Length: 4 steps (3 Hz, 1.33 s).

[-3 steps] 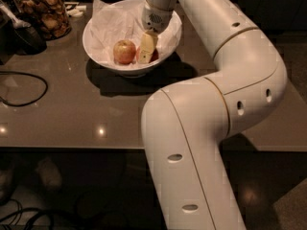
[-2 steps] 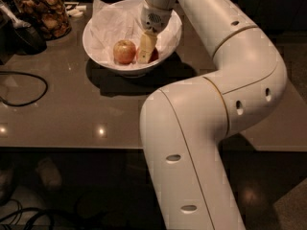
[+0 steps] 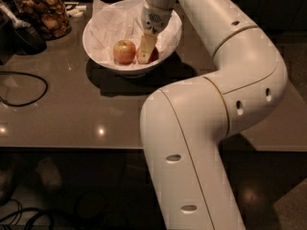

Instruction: Pick apple from white bowl

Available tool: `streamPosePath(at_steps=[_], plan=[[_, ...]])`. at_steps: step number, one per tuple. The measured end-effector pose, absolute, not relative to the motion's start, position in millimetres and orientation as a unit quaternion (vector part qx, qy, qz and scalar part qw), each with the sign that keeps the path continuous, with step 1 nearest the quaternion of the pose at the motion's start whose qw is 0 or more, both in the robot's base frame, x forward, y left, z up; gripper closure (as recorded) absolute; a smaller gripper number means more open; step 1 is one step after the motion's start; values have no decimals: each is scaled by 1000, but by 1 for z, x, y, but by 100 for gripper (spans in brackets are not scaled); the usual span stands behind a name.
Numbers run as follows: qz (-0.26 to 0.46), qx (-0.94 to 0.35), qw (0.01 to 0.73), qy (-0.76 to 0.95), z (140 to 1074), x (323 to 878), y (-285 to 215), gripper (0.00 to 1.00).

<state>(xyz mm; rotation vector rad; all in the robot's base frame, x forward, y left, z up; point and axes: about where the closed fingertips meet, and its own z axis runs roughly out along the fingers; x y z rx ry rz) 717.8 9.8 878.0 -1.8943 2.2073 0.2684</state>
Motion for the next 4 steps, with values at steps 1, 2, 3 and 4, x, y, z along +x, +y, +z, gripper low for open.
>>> streamPosePath(at_steps=[1, 2, 3, 4], plan=[[91, -645, 110, 751, 878, 718, 10, 99], [91, -645, 110, 751, 878, 718, 10, 100], [83, -635, 136, 756, 887, 726, 12, 100], [71, -628, 160, 758, 910, 723, 13, 100]])
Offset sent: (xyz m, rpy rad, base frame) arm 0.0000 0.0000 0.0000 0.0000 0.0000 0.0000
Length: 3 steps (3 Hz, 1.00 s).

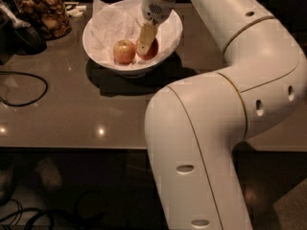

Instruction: Pick apple from white bowl

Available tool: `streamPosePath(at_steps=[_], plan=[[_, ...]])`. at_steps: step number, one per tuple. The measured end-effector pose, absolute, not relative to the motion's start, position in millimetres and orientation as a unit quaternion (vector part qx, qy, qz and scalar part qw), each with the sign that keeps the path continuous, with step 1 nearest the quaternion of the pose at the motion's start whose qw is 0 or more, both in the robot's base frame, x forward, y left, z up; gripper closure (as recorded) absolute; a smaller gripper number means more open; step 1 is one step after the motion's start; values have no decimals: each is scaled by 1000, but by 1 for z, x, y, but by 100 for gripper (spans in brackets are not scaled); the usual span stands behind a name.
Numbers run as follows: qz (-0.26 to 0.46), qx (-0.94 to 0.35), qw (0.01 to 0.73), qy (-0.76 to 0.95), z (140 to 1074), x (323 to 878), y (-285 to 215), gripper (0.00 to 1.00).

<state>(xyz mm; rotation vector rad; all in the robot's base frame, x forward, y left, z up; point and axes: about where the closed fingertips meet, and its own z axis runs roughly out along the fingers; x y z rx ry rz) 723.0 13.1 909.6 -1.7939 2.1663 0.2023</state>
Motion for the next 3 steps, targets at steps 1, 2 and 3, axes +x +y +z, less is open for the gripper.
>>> streamPosePath(at_steps=[1, 2, 3], plan=[[62, -632, 175, 753, 930, 714, 17, 100], [54, -639, 179, 746, 943, 705, 21, 100], [40, -650, 179, 738, 967, 689, 31, 100]])
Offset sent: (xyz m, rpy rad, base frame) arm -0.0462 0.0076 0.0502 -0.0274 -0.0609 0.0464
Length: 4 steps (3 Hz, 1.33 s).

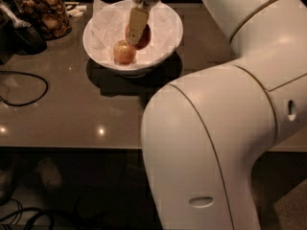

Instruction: Pick apple from white bowl

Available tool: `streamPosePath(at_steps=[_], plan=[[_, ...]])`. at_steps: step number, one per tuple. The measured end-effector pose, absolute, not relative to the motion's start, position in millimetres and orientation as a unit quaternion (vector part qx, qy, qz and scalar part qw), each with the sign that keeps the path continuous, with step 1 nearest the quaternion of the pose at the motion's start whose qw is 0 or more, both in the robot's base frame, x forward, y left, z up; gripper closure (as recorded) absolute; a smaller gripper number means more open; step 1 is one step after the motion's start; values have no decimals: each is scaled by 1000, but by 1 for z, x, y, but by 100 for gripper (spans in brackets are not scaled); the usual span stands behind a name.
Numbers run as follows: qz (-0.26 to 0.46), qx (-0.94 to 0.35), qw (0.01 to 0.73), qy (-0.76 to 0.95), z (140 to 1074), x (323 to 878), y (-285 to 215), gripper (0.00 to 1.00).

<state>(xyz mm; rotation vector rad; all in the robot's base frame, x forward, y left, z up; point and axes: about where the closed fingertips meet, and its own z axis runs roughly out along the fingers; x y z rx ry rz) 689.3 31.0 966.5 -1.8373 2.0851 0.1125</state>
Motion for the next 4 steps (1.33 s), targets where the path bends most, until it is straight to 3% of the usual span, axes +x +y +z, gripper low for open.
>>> streamPosePath(at_steps=[4], plan=[[51, -681, 199, 703, 1031, 633, 64, 100]])
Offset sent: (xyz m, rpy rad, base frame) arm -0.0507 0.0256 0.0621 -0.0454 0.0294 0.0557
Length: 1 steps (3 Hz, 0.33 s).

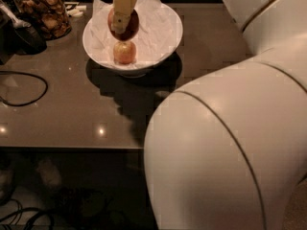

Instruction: Pick apple from white bowl

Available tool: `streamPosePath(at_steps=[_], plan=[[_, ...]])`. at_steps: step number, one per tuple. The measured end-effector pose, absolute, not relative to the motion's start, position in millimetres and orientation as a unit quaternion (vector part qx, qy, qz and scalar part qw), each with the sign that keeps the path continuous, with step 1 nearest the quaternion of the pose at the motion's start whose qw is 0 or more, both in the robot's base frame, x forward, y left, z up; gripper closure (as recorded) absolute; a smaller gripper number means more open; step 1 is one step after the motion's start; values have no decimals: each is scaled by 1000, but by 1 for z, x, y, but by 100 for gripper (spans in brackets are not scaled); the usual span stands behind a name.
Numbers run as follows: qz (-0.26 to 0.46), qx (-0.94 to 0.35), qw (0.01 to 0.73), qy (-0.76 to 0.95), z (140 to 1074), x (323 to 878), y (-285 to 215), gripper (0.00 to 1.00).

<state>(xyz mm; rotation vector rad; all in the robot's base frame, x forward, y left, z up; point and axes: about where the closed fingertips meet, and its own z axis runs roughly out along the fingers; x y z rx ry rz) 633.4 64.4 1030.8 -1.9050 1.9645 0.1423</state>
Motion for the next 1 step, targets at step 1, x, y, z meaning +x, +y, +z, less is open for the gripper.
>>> streamPosePath(at_steps=[1], plan=[[56, -692, 209, 689, 1043, 614, 67, 100]])
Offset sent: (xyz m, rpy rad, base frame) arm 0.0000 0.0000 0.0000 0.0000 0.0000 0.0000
